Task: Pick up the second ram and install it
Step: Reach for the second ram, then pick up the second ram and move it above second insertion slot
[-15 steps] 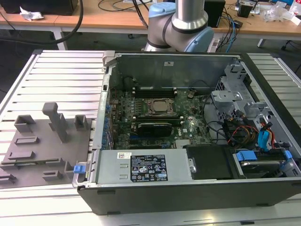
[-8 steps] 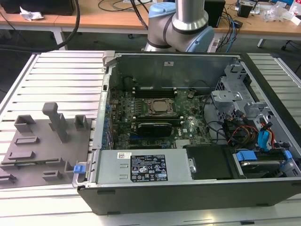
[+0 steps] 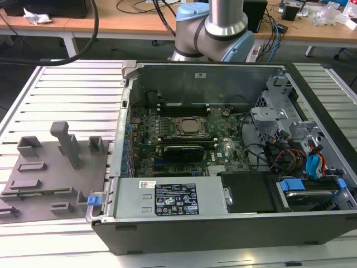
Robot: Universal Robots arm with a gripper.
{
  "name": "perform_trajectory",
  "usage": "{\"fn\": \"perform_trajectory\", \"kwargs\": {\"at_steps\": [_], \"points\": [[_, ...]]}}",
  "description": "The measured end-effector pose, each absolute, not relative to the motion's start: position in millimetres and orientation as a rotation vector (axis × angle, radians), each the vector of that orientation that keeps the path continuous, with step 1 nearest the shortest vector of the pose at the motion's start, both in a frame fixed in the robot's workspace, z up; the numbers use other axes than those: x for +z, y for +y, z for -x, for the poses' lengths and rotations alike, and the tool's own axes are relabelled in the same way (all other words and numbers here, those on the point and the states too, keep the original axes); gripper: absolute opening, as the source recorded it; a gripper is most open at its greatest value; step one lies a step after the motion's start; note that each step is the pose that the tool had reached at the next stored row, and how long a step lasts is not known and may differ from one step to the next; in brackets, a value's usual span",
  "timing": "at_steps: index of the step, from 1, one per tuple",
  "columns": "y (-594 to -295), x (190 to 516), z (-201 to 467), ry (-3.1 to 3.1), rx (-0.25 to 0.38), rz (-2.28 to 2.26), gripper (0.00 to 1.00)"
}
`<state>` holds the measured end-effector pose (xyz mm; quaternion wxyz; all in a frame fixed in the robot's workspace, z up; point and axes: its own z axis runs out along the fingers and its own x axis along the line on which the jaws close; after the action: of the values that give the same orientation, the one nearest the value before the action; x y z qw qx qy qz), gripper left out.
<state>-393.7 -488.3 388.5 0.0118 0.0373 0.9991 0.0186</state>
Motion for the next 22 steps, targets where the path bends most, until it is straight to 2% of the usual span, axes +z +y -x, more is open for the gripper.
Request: {"fn": "perform_trajectory", "kwargs": {"at_steps": [15,22], "points": [[-493.6,386.8,378.8,3.120,0.056,-0.110,0.11],[-493.6,386.8,378.8,3.111,0.060,0.316,0.11]]}}
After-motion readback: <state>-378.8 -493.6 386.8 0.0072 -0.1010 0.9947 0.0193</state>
